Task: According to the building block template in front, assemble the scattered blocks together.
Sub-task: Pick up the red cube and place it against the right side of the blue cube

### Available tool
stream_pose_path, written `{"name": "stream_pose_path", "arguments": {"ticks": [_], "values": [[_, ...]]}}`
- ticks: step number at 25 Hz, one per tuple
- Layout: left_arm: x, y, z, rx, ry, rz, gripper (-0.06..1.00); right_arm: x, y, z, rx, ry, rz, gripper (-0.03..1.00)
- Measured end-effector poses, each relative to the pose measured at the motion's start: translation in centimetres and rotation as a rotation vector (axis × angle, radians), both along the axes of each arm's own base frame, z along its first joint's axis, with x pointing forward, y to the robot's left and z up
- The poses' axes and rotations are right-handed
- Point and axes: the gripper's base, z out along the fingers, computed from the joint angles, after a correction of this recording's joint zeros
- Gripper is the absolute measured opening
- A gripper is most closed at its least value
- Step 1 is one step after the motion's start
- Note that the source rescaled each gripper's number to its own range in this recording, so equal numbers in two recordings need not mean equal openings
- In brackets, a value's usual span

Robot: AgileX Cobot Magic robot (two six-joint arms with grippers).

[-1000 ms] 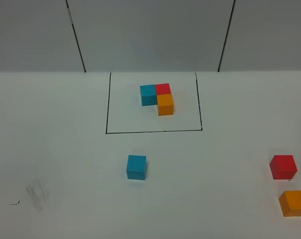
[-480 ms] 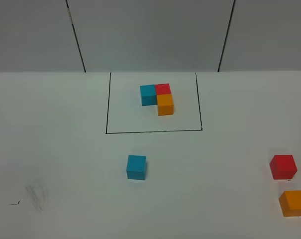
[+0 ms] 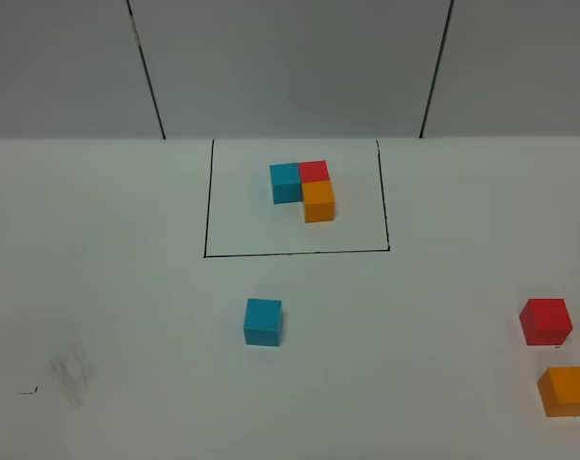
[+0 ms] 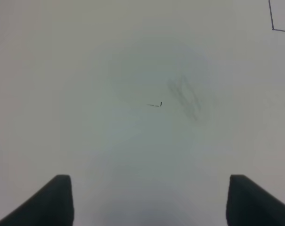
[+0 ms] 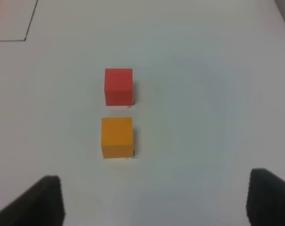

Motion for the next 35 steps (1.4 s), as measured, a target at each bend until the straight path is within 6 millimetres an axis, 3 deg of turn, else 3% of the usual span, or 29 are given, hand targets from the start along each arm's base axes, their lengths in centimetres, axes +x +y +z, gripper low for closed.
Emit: {"name": "stream_pose_path", "arguments": {"ticks": [19,27,35], "values": [[0.0,0.0,0.0,0.000,0.000,0.000,0.61,0.4,0.2,0.1,0.029,0.009,0.016,0.62],[0.0,0.0,0.0,0.000,0.000,0.000,0.61,3.4,1.1,1.3,0.151,0.003,0.071,0.62],[0.0,0.0,0.0,0.000,0.000,0.000,0.61,7.5,1.1,0.6,0.151,0.155,0.092,0.62]]}}
